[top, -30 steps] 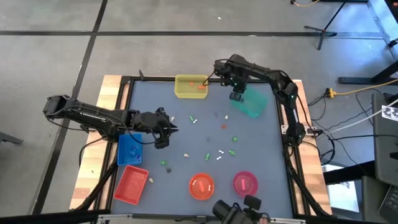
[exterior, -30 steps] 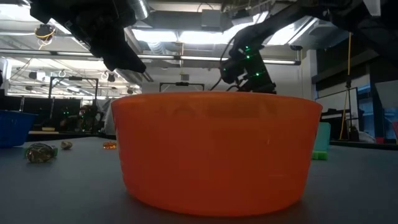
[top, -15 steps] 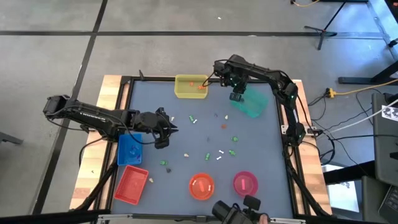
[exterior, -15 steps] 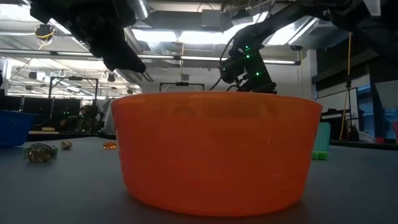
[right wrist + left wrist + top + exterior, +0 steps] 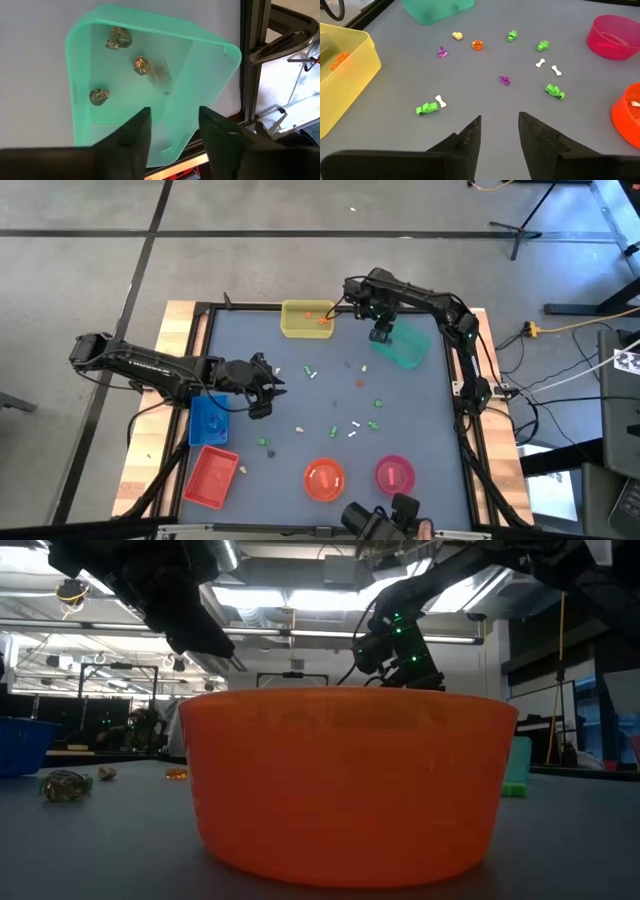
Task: Sort Halloween decoration
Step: Put the black skull toy into the light blue bin, then put the purple witch hat toy into the blue bin
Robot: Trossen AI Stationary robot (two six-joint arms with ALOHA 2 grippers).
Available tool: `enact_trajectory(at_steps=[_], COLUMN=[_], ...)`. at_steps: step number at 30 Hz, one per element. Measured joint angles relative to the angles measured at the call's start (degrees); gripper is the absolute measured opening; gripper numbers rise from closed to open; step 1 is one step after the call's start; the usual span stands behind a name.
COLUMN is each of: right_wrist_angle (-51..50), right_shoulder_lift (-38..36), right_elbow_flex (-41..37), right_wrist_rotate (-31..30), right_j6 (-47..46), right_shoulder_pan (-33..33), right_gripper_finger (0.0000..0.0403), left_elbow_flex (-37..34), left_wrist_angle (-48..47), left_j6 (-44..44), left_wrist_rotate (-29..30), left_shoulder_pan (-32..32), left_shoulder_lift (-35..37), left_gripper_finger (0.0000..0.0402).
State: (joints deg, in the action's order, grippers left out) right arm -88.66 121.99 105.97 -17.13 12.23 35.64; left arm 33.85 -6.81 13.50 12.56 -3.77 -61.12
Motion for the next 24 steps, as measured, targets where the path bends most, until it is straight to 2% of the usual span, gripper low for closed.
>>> enact_trajectory(at_steps=[4,9,17,21,24], right_wrist_angle=[0.0,0.0,-1.4,-1.3,-1.4], right_shoulder_lift=[0.0,0.0,0.0,-1.6,-4.1], right_elbow_flex=[0.0,0.0,2.5,5.8,7.9], right_wrist_rotate=[-0.2,-0.2,-2.3,-2.9,-2.8], right_j6=[0.0,0.0,0.0,0.0,-1.2], right_shoulder_pan=[0.0,0.0,0.0,0.0,0.0], right_gripper_finger=[0.0206,0.0232,0.0239,0.0239,0.0239], left_elbow_flex=[0.0,0.0,0.0,0.0,0.2], left_wrist_angle=[0.3,5.2,18.8,24.8,28.2], left_j6=[0.1,0.1,0.1,0.0,-0.1], left_wrist_rotate=[0.0,0.0,0.9,0.8,-1.7], left_shoulder_pan=[0.0,0.0,1.4,4.2,7.4], left_shoulder_lift=[0.0,0.0,0.0,-0.2,-1.3], left_gripper_finger=[0.0128,0.013,0.013,0.013,0.013])
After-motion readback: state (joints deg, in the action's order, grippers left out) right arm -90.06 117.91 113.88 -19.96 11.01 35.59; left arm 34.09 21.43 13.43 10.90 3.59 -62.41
